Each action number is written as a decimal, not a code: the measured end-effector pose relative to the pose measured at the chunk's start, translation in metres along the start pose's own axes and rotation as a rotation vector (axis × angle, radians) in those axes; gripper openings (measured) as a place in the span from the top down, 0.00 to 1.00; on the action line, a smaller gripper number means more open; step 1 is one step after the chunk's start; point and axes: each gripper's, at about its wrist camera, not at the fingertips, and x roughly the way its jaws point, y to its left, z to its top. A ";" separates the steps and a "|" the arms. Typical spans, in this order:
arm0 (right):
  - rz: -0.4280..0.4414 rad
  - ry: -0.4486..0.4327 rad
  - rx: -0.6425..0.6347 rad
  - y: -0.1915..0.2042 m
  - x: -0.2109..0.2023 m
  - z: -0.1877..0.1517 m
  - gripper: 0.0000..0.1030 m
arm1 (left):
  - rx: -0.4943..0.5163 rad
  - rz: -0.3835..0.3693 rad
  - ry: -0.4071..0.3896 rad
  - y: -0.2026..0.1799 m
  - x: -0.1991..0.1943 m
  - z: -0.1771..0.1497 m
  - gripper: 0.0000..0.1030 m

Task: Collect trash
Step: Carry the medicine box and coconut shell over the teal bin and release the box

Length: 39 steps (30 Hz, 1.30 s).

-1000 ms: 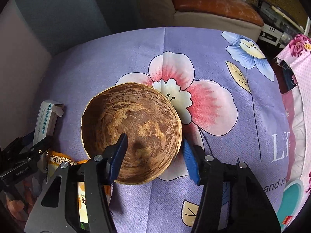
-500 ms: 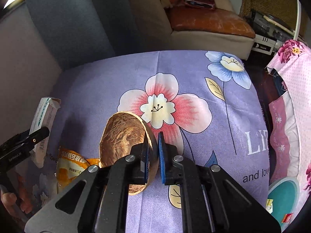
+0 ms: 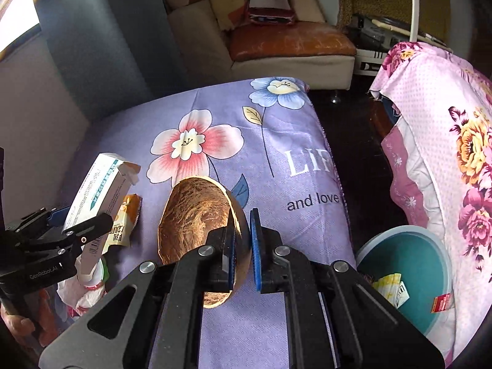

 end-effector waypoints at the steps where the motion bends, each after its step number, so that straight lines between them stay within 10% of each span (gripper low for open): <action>1: -0.006 -0.004 0.008 -0.007 -0.005 -0.005 0.92 | 0.012 -0.010 0.010 -0.012 0.002 -0.004 0.36; 21: -0.136 -0.110 0.202 -0.145 -0.084 -0.082 0.92 | 0.255 -0.061 0.118 -0.187 0.038 -0.038 0.36; 39: -0.218 -0.111 0.304 -0.214 -0.096 -0.112 0.92 | 0.317 -0.107 0.184 -0.254 0.070 -0.047 0.35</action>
